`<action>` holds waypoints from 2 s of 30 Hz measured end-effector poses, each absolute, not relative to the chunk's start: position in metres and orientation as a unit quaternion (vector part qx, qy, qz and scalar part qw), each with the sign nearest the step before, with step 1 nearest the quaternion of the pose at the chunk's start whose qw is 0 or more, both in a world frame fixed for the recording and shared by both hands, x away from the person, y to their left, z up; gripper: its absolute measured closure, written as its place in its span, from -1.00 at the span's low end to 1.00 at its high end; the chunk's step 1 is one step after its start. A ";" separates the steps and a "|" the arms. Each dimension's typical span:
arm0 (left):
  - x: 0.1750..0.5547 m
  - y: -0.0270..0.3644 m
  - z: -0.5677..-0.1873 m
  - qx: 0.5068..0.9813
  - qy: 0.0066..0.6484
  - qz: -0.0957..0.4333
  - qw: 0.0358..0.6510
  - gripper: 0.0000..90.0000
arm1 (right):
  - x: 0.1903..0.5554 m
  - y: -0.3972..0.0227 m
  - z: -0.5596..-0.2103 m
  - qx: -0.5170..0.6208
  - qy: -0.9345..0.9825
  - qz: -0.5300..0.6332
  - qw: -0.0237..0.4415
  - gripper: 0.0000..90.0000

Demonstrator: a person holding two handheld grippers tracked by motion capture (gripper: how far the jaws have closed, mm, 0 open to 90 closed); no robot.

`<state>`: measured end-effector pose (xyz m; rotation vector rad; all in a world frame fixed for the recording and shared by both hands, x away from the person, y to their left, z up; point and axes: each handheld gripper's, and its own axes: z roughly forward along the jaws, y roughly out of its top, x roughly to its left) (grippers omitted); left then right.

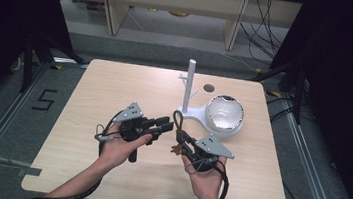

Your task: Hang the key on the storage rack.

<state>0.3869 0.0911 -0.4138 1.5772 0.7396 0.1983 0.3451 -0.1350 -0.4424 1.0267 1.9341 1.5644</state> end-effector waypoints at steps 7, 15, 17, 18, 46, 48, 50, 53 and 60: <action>0.389 0.090 -0.413 0.684 0.329 0.072 0.647 0.62 | 0.348 -0.134 -0.443 0.349 0.701 0.572 0.244 0.77; 0.392 0.089 -0.412 0.680 0.334 0.059 0.651 0.73 | 0.347 -0.131 -0.443 0.348 0.706 0.568 0.241 0.77; 0.392 0.089 -0.412 0.679 0.335 0.055 0.651 0.74 | 0.348 -0.131 -0.442 0.340 0.709 0.564 0.252 0.77; 0.392 0.089 -0.412 0.677 0.337 0.053 0.652 0.74 | 0.347 -0.131 -0.442 0.340 0.708 0.565 0.253 0.77; 0.395 0.088 -0.401 0.679 0.319 0.085 0.656 0.87 | 0.347 -0.129 -0.439 0.343 0.711 0.564 0.243 0.58; 0.396 0.089 -0.400 0.679 0.320 0.097 0.653 0.87 | 0.346 -0.130 -0.440 0.343 0.711 0.563 0.243 0.56; 0.398 0.091 -0.400 0.679 0.322 0.104 0.652 0.87 | 0.346 -0.130 -0.440 0.344 0.709 0.565 0.242 0.54; 0.400 0.094 -0.401 0.679 0.324 0.114 0.648 0.87 | 0.345 -0.132 -0.439 0.347 0.715 0.554 0.247 0.52; 0.406 0.098 -0.403 0.679 0.329 0.132 0.643 0.87 | 0.342 -0.136 -0.439 0.349 0.714 0.553 0.251 0.50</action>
